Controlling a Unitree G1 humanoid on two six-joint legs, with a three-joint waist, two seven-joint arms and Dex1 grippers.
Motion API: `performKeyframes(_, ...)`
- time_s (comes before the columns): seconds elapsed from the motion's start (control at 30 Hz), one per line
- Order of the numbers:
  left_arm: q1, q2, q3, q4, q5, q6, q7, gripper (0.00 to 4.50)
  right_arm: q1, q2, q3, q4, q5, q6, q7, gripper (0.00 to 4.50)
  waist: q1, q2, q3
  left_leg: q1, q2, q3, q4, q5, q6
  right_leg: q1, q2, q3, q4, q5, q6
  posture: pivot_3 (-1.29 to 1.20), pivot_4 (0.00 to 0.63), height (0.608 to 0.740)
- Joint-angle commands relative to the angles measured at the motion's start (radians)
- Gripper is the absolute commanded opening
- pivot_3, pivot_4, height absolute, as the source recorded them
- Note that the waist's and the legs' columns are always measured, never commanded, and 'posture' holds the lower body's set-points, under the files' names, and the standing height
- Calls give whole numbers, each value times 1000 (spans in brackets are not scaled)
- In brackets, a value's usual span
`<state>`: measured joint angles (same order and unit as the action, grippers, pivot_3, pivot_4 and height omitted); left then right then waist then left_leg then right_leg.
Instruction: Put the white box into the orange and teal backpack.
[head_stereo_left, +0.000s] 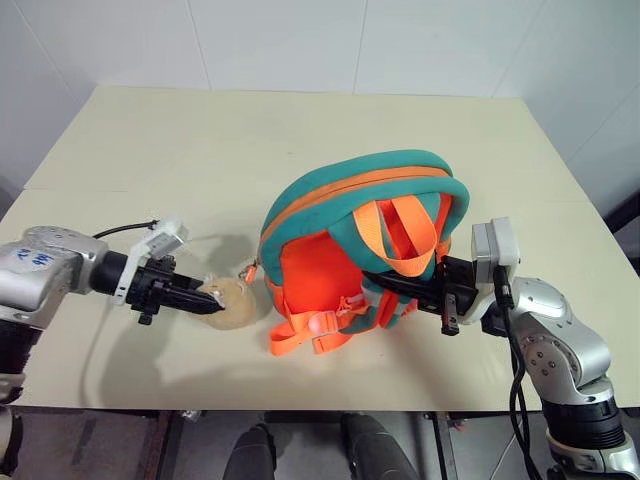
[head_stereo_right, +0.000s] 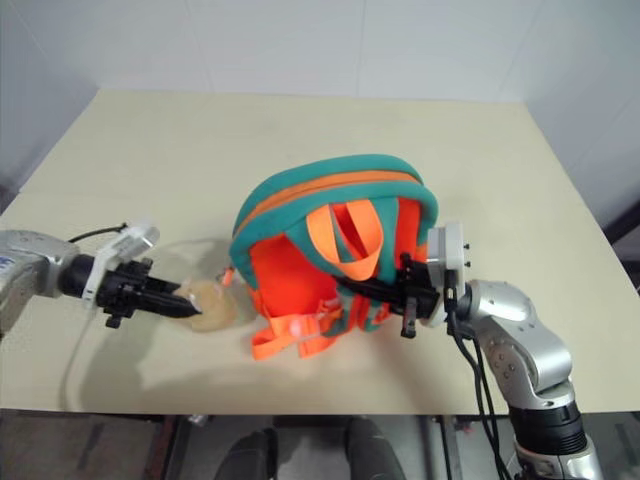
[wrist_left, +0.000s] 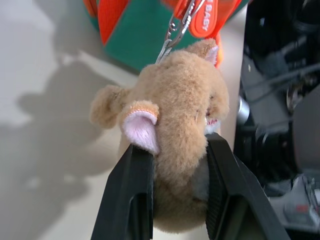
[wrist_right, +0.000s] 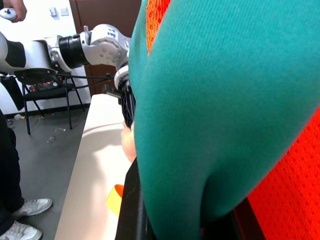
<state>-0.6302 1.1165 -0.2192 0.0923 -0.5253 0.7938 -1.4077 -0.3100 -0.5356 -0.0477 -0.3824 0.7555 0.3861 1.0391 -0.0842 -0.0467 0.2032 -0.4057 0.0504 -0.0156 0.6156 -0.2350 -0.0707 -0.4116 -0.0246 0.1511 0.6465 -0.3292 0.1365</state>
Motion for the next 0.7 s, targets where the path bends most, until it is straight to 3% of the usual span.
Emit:
performKeyframes(0.03,-18,-6,-51,38,114,-67,-18,832,-17,-8,-24,-12,7,-10,-4,1,0,0,0,0,0,0,0,0,0,0,0,0,0,0,0,0,150,740)
performKeyframes(0.17,-28,-60,10,55,123,-126,28,823,-14,-21,-30,-23,-1,1,-15,1,2,0,0,0,0,0,0,0,0,0,0,0,1,0,0,0,150,740)
performKeyframes(0.23,-37,-102,116,38,21,-59,51,822,-17,-39,-41,-39,14,52,-59,1,4,0,0,0,0,-1,2,0,0,0,0,0,2,0,0,0,150,740)
performKeyframes(0.33,-45,-141,225,29,-68,27,84,1707,-15,-73,-50,-63,60,119,-74,1,4,0,0,-1,0,-1,5,0,0,0,0,0,5,0,0,0,150,740)
performKeyframes(0.5,-26,-141,330,36,-117,78,110,3329,-21,-158,-60,-73,66,136,-12,1646,4,0,0,0,0,-2,8,0,0,1,0,-1,7,0,1,0,150,740)
performKeyframes(0.63,41,-152,383,-14,-54,-57,190,4497,-27,-197,-92,-58,78,140,25,2949,2,0,0,0,0,-1,10,0,0,2,0,0,7,0,1,0,150,740)
performKeyframes(0.7,70,-153,402,-4,-47,-121,172,4500,-21,-223,-106,-51,72,140,43,3580,4,0,0,0,0,-1,10,0,0,2,0,0,7,0,1,0,150,740)
